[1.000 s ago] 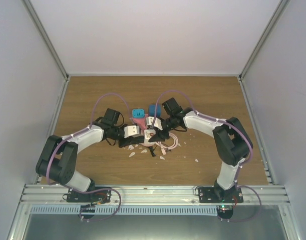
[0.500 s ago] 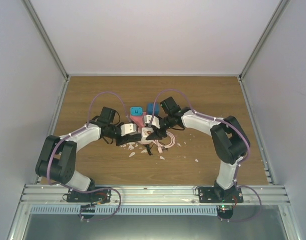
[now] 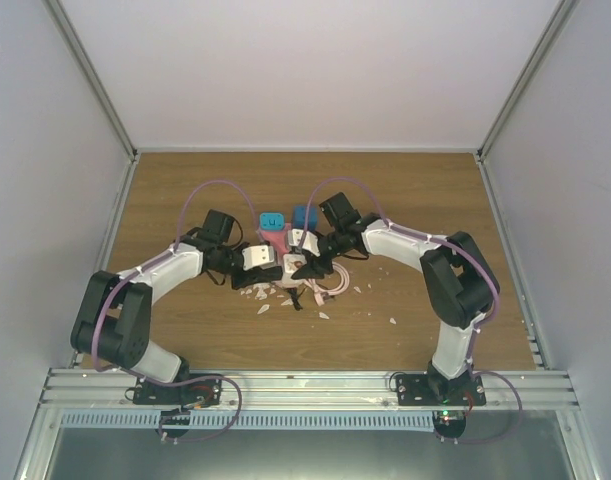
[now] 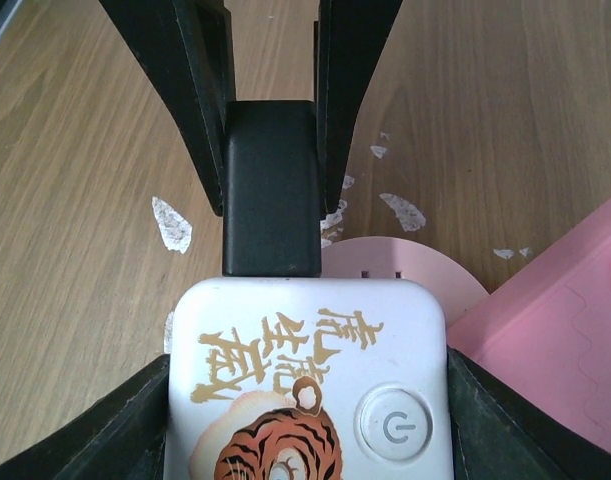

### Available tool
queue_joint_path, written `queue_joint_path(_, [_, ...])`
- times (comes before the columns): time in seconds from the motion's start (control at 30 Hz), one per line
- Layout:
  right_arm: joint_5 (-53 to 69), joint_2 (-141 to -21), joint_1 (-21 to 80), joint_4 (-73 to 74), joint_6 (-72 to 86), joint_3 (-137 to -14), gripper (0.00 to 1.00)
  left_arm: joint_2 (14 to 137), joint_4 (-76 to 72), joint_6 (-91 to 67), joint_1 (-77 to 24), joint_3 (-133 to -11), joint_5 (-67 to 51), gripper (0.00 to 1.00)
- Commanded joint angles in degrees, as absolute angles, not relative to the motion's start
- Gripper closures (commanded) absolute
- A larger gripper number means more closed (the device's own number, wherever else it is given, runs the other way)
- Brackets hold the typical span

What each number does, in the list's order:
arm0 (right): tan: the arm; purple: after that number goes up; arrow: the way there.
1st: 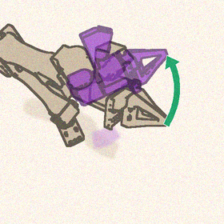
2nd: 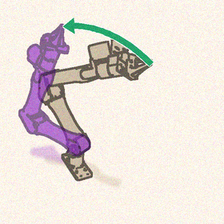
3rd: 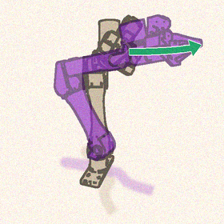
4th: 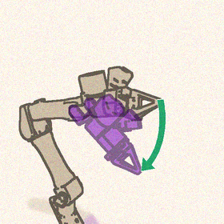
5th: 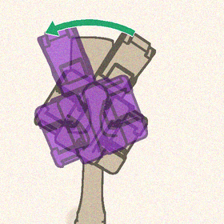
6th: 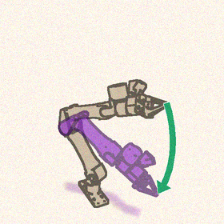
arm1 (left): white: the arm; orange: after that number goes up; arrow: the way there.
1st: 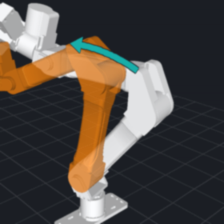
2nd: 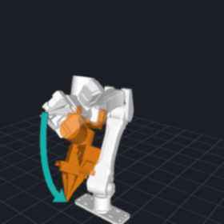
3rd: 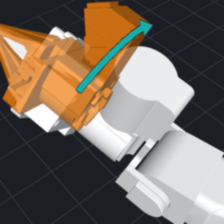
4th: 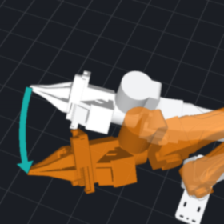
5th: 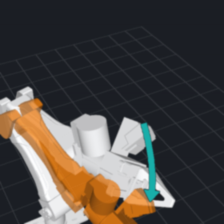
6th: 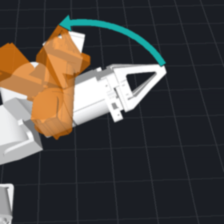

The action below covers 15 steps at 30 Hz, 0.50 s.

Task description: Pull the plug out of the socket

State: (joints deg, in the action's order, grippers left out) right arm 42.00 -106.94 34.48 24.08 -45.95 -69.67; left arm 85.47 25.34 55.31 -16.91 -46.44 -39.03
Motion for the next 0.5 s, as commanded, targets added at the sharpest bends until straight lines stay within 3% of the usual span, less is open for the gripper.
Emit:
queue_joint_path(0.0, [27.85,-110.72,31.13,33.88,-43.99,-67.41,1.00,84.22,30.36,60.40,-13.79,-49.55,-39.80,0.86])
queue_joint_path(0.23, [27.81,-111.11,31.20,34.18,-44.34,-67.39,1.00,83.37,31.57,59.33,-20.74,-49.31,-39.03,0.86])
queue_joint_path(0.47, [27.68,-111.14,31.15,34.20,-44.41,-67.32,1.00,85.40,33.44,62.62,-12.55,-51.76,-39.60,0.87])
